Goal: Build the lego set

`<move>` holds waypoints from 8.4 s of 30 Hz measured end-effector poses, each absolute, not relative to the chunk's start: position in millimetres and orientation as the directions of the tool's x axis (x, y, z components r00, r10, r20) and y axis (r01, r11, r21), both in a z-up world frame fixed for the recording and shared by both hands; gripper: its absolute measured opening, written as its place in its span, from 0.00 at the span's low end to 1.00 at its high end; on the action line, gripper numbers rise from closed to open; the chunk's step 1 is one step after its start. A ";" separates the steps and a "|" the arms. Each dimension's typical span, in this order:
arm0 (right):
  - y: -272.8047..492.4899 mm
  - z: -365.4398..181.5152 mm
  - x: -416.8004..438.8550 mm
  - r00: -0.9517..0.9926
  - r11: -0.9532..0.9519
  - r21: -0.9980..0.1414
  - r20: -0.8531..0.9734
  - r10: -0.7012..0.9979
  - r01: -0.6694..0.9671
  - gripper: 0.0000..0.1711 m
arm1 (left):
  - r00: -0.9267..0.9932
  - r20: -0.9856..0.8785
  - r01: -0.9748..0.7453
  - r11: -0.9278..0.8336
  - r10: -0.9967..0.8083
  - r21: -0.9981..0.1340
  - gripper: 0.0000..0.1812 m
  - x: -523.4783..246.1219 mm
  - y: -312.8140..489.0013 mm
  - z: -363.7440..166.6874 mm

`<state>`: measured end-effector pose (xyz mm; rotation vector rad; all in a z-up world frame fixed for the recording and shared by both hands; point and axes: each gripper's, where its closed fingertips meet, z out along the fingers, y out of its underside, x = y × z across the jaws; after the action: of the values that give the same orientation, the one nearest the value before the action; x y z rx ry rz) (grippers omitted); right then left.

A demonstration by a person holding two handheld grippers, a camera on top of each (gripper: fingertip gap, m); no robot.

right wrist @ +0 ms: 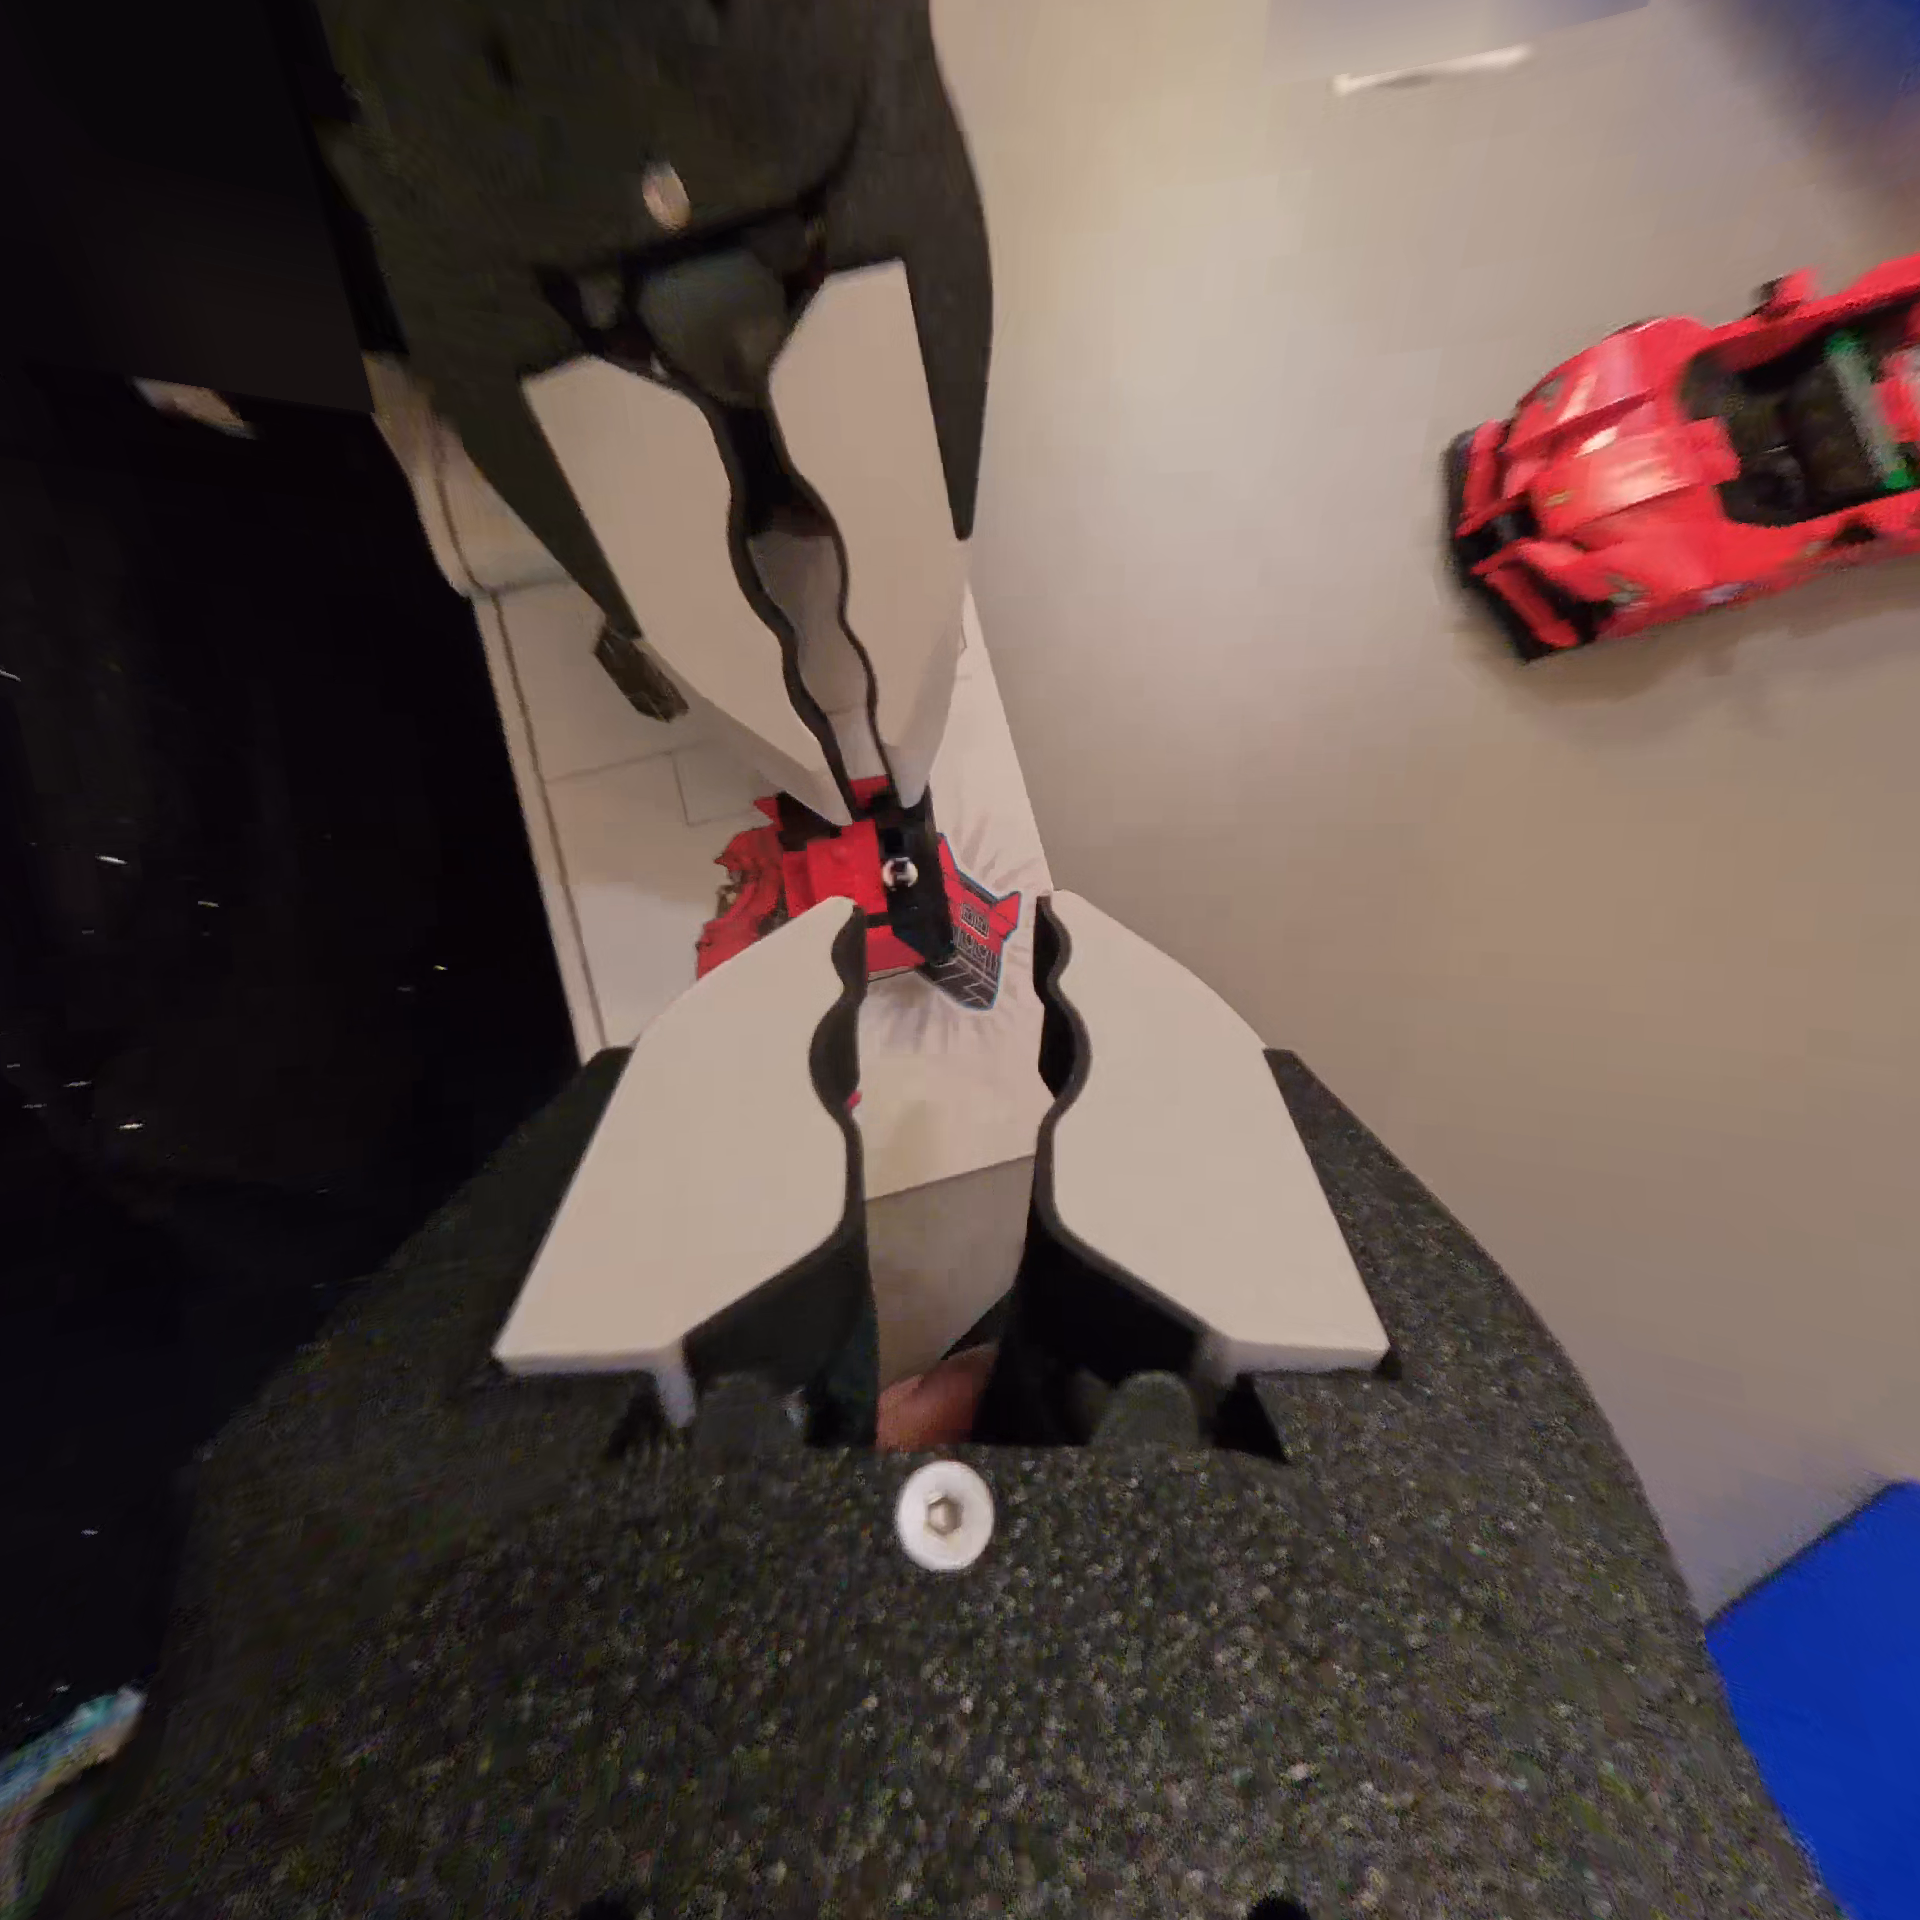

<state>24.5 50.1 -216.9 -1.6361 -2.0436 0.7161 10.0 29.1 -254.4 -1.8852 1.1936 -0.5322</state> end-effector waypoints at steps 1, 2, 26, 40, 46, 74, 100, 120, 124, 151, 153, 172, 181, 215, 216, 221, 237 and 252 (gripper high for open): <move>50.0 -202.9 31.4 -0.196 0.146 -0.675 0.002 0.981 0.723 0.18 | 0.465 -0.068 -0.523 -0.212 -0.883 -0.825 0.07 9.3 29.5 -252.2; 50.5 -187.2 41.2 -0.175 0.124 -0.718 0.003 0.985 0.684 0.18 | 0.472 -0.058 -0.503 -0.214 -0.880 -0.838 0.08 8.3 30.1 -249.0; 217.2 -203.8 355.6 0.299 -0.268 -0.510 -0.021 0.954 0.817 0.07 | 0.927 0.074 0.064 -0.039 -0.368 -0.997 0.10 -130.5 118.3 -82.2; 213.8 -230.7 297.2 0.140 -0.141 -0.536 -0.043 0.989 0.832 0.06 | 0.959 0.035 0.006 -0.103 -0.281 -0.995 0.10 -148.1 145.6 -90.0; 172.8 -247.0 249.6 -0.155 0.071 -0.535 -0.114 0.981 0.842 0.06 | 0.962 0.021 -0.008 -0.103 -0.272 -0.995 0.10 -152.5 147.4 -91.0; 106.9 -45.9 93.9 0.198 0.694 -0.682 0.731 0.653 0.228 0.04 | 0.300 0.499 0.405 -0.365 -0.813 -0.838 0.10 47.5 92.4 -63.3; -3.5 -56.0 3.2 -0.294 0.521 -0.848 0.477 0.829 0.093 0.07 | 0.284 0.128 0.036 -0.123 -0.950 -0.992 0.04 -1.1 -2.3 -72.3; -23.5 -96.9 -11.6 -0.577 0.698 -0.681 0.486 0.657 0.222 0.03 | 0.153 0.102 -0.265 -0.140 -0.983 -0.954 0.04 2.1 -21.1 -98.7; -21.3 -99.3 -12.2 -0.573 0.688 -0.689 0.475 0.668 0.230 0.02 | 0.145 0.117 -0.250 -0.150 -0.983 -0.956 0.04 1.4 -19.6 -101.1; 28.7 -246.8 4.4 -0.446 0.487 -0.362 0.194 0.873 0.795 0.01 | 0.544 0.078 -0.435 -0.360 -0.835 -0.826 0.04 -11.4 15.1 -249.2; 29.5 -249.0 4.0 -0.407 0.447 -0.333 0.186 0.894 0.830 0.01 | 0.548 0.119 -0.407 -0.388 -0.828 -0.827 0.04 -13.9 15.7 -249.1; 34.9 -255.9 6.7 -0.314 0.341 -0.262 0.141 0.939 0.903 0.01 | 0.538 0.203 -0.392 -0.456 -0.818 -0.799 0.03 -13.5 14.7 -254.7; 33.3 -257.1 5.8 -0.304 0.331 -0.262 0.137 0.943 0.907 0.01 | 0.539 0.212 -0.391 -0.465 -0.815 -0.795 0.03 -13.5 14.8 -255.5; 35.2 -258.6 6.0 -0.170 0.116 -0.452 -0.080 0.982 0.884 0.01 | 0.541 0.251 -0.393 -0.505 -0.803 -0.768 0.02 -13.8 13.5 -260.8; 33.5 -258.2 5.7 -0.195 0.149 -0.446 -0.058 0.979 0.883 0.01 | 0.540 0.252 -0.393 -0.506 -0.803 -0.768 0.02 -13.6 13.4 -260.8; 30.9 -252.3 10.6 -0.251 0.220 -0.438 -0.015 0.968 0.872 0.15 | 0.537 0.258 -0.408 -0.515 -0.803 -0.754 0.02 -13.2 12.0 -263.6; 41.2 -253.2 9.5 -0.229 0.208 -0.429 0.003 0.973 0.879 0.04 | 0.535 0.272 -0.405 -0.525 -0.800 -0.749 0.02 -13.1 12.1 -264.1; 41.7 -256.4 15.6 -0.234 0.217 -0.404 0.007 0.972 0.889 0.04 | 0.533 0.286 -0.399 -0.534 -0.797 -0.745 0.02 -13.0 12.1 -264.3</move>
<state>15.6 41.7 -256.4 -1.7568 -2.2343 0.4650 -13.0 12.1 -264.3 -2.1532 0.9645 -0.8323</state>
